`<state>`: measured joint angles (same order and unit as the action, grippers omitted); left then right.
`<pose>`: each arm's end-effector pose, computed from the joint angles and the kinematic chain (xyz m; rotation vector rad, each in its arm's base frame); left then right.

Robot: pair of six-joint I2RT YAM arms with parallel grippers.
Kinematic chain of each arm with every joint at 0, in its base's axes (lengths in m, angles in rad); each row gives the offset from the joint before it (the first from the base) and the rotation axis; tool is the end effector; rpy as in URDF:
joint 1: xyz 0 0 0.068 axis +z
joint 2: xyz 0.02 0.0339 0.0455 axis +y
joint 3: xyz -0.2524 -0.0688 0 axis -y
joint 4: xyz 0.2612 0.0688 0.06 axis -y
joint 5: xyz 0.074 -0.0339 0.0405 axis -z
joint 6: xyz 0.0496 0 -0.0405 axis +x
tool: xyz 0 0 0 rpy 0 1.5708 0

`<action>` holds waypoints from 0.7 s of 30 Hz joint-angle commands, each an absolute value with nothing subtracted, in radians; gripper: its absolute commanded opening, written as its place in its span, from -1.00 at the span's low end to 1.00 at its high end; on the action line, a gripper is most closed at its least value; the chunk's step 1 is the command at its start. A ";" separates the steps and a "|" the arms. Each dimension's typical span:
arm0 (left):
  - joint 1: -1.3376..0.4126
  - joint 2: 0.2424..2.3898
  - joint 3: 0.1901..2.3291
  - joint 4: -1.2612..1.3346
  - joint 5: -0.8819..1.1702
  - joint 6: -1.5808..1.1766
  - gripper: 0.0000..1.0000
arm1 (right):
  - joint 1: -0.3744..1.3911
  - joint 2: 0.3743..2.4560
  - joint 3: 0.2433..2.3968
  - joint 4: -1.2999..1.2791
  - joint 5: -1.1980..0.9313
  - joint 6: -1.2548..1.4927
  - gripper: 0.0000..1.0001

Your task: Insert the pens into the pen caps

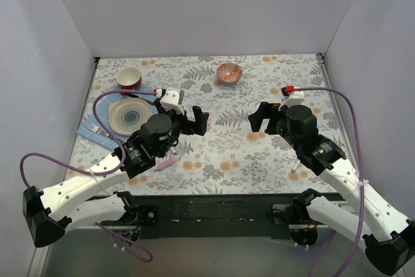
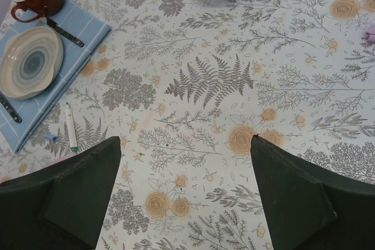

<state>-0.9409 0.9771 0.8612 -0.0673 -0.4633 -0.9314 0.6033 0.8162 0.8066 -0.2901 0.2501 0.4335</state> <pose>0.1720 -0.1983 0.3305 -0.3448 1.8026 -0.9544 0.1926 0.1178 0.3188 0.0143 1.8890 0.4821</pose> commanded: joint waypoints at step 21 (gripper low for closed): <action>-0.522 1.273 1.169 -0.834 -0.543 -1.923 0.51 | 0.604 0.713 0.707 -0.175 0.066 0.402 0.91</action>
<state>-0.5644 1.2633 1.1297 -0.5423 -0.4828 -1.5627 0.6033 0.7364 0.7158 -0.2596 0.1497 0.4152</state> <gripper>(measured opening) 0.752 0.962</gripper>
